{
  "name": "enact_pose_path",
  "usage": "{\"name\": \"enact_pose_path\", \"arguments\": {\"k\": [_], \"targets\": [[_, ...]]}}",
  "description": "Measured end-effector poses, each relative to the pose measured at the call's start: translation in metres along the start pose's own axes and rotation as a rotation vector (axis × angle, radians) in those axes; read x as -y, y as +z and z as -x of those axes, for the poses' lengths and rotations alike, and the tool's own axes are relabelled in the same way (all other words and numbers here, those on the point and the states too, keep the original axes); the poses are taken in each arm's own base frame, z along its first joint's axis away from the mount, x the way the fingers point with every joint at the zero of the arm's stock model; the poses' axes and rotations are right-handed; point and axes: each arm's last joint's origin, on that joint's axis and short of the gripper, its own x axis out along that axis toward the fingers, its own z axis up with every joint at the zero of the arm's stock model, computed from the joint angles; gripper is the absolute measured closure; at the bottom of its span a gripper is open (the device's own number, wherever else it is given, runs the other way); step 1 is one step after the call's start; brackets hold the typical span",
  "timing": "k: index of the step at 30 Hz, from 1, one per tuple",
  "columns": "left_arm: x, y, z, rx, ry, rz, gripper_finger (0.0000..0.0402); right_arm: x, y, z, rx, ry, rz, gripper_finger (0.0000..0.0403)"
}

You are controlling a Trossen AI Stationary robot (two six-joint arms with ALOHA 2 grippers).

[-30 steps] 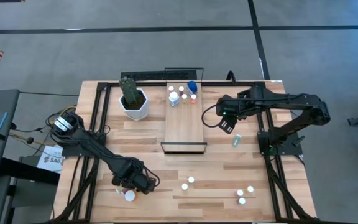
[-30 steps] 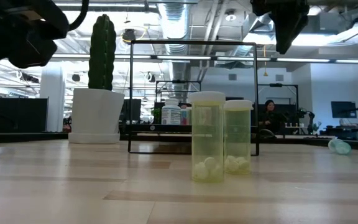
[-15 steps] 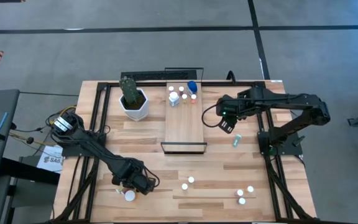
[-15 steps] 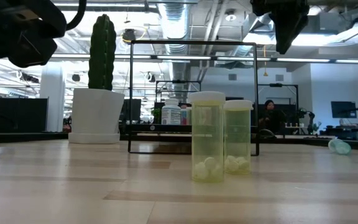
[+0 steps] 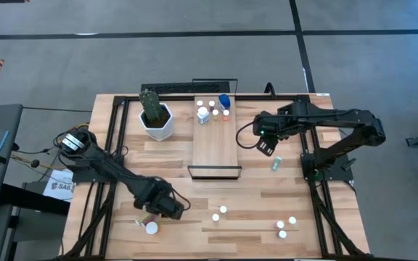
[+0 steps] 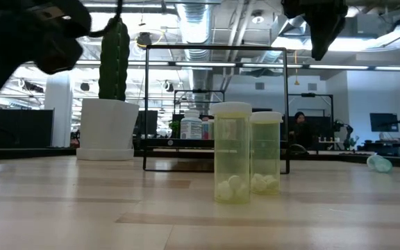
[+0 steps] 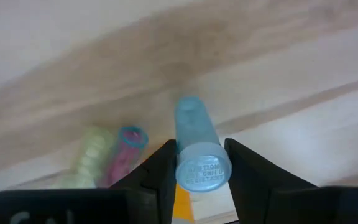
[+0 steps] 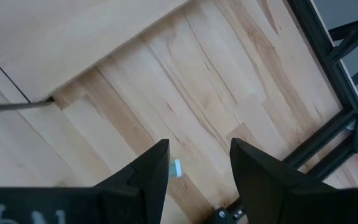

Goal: Pick and place medicine bottles onto shelf by color
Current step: Put the blue pill bottle on the shelf

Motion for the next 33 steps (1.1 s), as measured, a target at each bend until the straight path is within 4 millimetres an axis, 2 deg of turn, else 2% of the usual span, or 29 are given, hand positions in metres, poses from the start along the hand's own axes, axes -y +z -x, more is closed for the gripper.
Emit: {"name": "enact_pose_path", "arguments": {"k": [8,16,25,33], "targets": [[-0.018,0.045,0.04,0.057,0.053,0.035,0.0303,0.007,-0.001,-0.001,-0.036,-0.026,0.086,0.0212],[-0.029,0.101,0.08,0.181,-0.079,0.125,0.03,0.024,0.002,-0.001,-0.02,-0.082,0.125,0.0212],[-0.023,0.146,0.095,0.25,-0.27,0.144,0.0301,0.063,-0.008,0.015,0.056,-0.081,0.027,0.0212],[-0.028,0.172,0.103,0.3,-0.321,0.187,0.0301,0.088,-0.016,0.026,0.141,-0.09,-0.037,0.0212]]}}
